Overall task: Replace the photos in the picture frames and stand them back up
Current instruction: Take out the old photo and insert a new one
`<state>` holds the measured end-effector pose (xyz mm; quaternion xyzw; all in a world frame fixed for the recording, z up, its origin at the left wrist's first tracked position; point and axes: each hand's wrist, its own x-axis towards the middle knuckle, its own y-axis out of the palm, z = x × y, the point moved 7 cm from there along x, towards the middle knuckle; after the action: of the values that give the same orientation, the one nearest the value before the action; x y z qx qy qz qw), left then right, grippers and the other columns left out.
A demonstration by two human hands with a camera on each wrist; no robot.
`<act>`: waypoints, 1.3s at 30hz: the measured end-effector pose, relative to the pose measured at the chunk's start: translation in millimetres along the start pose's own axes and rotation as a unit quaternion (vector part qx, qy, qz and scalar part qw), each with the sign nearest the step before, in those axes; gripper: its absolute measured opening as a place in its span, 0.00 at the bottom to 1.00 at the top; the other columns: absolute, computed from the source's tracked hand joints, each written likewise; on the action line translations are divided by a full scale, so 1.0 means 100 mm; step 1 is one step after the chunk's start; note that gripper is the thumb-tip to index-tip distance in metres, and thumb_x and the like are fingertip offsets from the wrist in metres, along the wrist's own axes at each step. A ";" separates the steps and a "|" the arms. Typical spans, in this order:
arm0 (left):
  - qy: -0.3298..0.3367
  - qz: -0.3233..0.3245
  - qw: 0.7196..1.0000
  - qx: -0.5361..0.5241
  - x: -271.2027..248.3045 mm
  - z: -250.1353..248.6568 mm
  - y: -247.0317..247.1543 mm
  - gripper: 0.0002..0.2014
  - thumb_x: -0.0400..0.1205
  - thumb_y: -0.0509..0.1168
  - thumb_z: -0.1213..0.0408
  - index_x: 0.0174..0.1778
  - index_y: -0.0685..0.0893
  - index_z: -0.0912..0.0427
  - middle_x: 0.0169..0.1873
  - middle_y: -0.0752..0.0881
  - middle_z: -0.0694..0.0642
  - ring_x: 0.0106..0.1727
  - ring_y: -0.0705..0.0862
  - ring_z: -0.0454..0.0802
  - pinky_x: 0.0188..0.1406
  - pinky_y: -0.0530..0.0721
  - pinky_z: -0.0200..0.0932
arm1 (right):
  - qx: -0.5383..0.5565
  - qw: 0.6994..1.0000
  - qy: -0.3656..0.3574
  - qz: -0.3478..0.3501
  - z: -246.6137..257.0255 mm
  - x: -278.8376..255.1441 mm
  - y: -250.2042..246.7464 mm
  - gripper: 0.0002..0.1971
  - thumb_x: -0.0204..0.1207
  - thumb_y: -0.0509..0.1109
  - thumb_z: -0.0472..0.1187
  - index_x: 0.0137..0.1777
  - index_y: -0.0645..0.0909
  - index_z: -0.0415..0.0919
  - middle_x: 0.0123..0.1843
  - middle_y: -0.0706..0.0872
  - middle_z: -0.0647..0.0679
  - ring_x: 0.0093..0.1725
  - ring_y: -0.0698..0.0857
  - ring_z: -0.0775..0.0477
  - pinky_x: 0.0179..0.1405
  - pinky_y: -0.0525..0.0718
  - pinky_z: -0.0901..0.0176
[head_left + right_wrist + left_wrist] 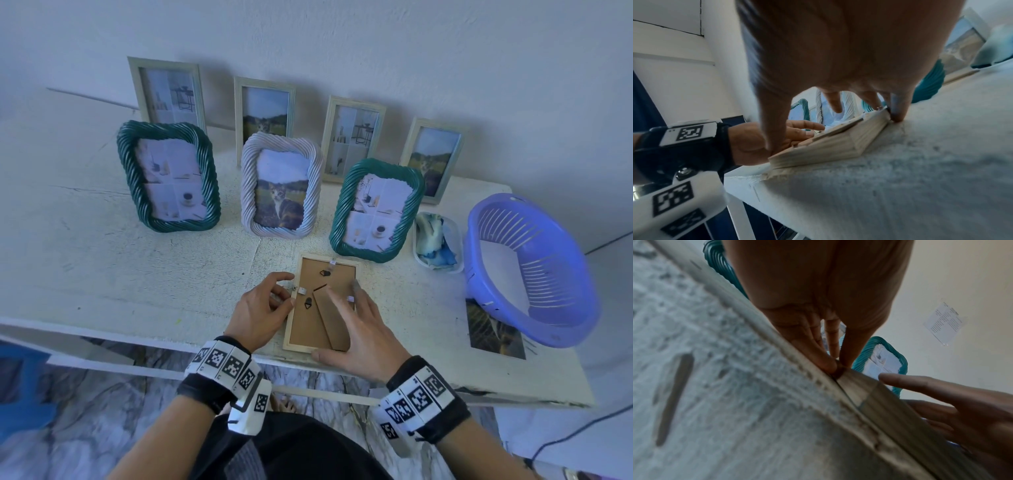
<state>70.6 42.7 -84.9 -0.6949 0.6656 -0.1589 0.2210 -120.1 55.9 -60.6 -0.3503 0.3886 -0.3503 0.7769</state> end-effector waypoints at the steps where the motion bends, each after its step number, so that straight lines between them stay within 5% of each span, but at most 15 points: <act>1: -0.001 0.000 1.000 -0.001 0.00 0.00 0.00 0.18 0.80 0.70 0.63 0.65 0.80 0.47 0.39 0.84 0.43 0.37 0.83 0.35 0.37 0.77 0.25 | 0.000 1.000 -0.005 0.012 -0.02 -0.02 0.04 0.56 0.65 0.70 0.72 0.82 0.35 0.65 0.85 0.32 0.45 0.85 0.39 0.41 0.80 0.58 0.38; 5: -0.002 0.003 1.000 0.000 0.01 0.00 0.00 0.18 0.80 0.70 0.63 0.65 0.80 0.46 0.40 0.84 0.43 0.37 0.82 0.34 0.36 0.76 0.22 | -0.023 0.999 -0.026 0.030 -0.15 -0.01 0.08 0.50 0.70 0.71 0.68 0.85 0.45 0.59 0.85 0.30 0.48 0.85 0.38 0.43 0.83 0.55 0.40; 12: 0.002 0.006 1.000 0.015 0.00 -0.02 0.01 0.17 0.81 0.69 0.62 0.66 0.80 0.46 0.40 0.84 0.43 0.37 0.83 0.33 0.35 0.77 0.24 | 0.029 0.998 -0.059 -0.018 -0.24 0.03 -0.01 0.46 0.62 0.69 0.73 0.81 0.64 0.59 0.86 0.45 0.49 0.83 0.48 0.44 0.81 0.58 0.42; 18: 0.001 0.007 1.000 0.026 -0.01 -0.04 0.01 0.17 0.81 0.69 0.61 0.66 0.79 0.45 0.40 0.84 0.42 0.38 0.83 0.31 0.35 0.75 0.23 | 0.041 0.996 -0.053 -0.065 -0.21 0.08 -0.08 0.35 0.67 0.71 0.69 0.74 0.75 0.57 0.82 0.56 0.49 0.78 0.55 0.45 0.77 0.63 0.46; 27: -0.012 0.001 0.999 0.035 -0.03 -0.05 0.00 0.18 0.81 0.69 0.60 0.67 0.79 0.46 0.41 0.84 0.41 0.37 0.83 0.34 0.36 0.77 0.27 | 0.030 0.995 -0.051 -0.085 -0.20 0.08 -0.06 0.30 0.71 0.66 0.69 0.70 0.76 0.57 0.81 0.58 0.49 0.77 0.57 0.44 0.74 0.65 0.47; 32: -0.024 0.000 0.999 0.041 -0.09 -0.11 0.03 0.23 0.78 0.71 0.59 0.70 0.76 0.46 0.50 0.84 0.45 0.40 0.85 0.38 0.45 0.87 0.45 | 0.044 0.994 -0.041 -0.088 -0.16 0.04 -0.05 0.31 0.75 0.51 0.67 0.73 0.74 0.56 0.82 0.59 0.48 0.79 0.57 0.42 0.75 0.65 0.45; 37: -0.092 -0.001 0.990 -0.107 -0.14 -0.22 -0.01 0.22 0.79 0.71 0.58 0.70 0.77 0.48 0.50 0.84 0.48 0.52 0.84 0.41 0.49 0.82 0.35 | 0.100 0.990 -0.021 -0.096 -0.12 0.03 -0.09 0.32 0.77 0.51 0.67 0.78 0.65 0.56 0.83 0.61 0.49 0.81 0.59 0.46 0.78 0.62 0.50; 39: -0.114 -0.006 0.979 -0.171 -0.14 -0.30 -0.05 0.23 0.77 0.71 0.52 0.68 0.77 0.45 0.50 0.85 0.51 0.54 0.85 0.45 0.52 0.85 0.43 | 0.143 0.985 -0.023 -0.091 -0.11 0.00 -0.11 0.32 0.77 0.52 0.69 0.79 0.62 0.58 0.83 0.62 0.51 0.81 0.61 0.49 0.79 0.62 0.50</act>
<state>58.2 53.8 -55.9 -0.7400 0.6493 0.0364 0.1720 -132.7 47.3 -56.5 -0.2773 0.2826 -0.4632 0.7929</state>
